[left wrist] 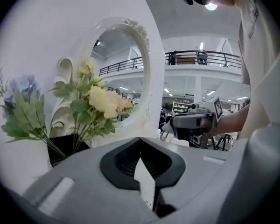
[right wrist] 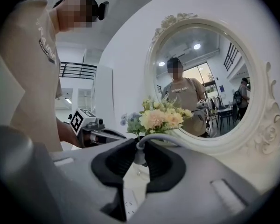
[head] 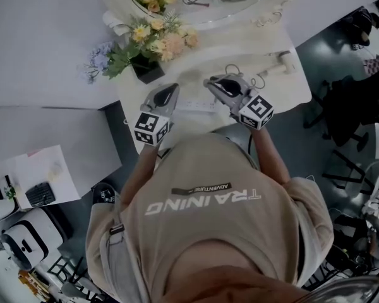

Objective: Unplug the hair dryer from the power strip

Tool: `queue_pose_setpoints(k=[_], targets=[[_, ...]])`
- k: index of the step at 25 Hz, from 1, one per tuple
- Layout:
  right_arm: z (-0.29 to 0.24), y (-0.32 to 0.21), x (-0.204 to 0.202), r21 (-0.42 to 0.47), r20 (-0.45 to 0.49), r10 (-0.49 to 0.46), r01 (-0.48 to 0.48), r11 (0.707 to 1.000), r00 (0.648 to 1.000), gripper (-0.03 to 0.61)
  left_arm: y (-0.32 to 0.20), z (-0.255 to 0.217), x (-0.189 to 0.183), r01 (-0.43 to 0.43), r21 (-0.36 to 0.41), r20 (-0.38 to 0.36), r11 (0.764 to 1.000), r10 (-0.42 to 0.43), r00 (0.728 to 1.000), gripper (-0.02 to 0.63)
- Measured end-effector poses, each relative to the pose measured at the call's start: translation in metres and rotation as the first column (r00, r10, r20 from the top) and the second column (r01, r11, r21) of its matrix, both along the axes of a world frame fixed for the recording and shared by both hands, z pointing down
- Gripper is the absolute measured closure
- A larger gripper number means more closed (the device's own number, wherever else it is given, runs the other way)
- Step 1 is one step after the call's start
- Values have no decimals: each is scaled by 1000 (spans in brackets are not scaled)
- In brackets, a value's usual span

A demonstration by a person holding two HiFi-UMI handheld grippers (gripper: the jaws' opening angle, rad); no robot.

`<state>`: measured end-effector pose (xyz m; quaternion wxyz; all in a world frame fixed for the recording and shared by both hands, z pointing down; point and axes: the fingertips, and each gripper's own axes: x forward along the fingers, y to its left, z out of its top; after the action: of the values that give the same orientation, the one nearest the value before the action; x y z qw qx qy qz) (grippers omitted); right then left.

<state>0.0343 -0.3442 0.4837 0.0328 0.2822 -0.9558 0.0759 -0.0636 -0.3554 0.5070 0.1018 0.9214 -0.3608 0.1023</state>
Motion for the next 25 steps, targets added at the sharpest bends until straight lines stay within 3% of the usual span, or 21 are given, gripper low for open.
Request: queue_pose_setpoints(k=[8,25], targets=[[-19,2,-3,34,5,2,-3,999,1000,509,-4,-28,-17,24,52,-16,998,-23,1000,607],[-26,15,-12,50,7,-3,3,999,1000,509,9,-43,-30,25,71,-47,997,-21,999,607]])
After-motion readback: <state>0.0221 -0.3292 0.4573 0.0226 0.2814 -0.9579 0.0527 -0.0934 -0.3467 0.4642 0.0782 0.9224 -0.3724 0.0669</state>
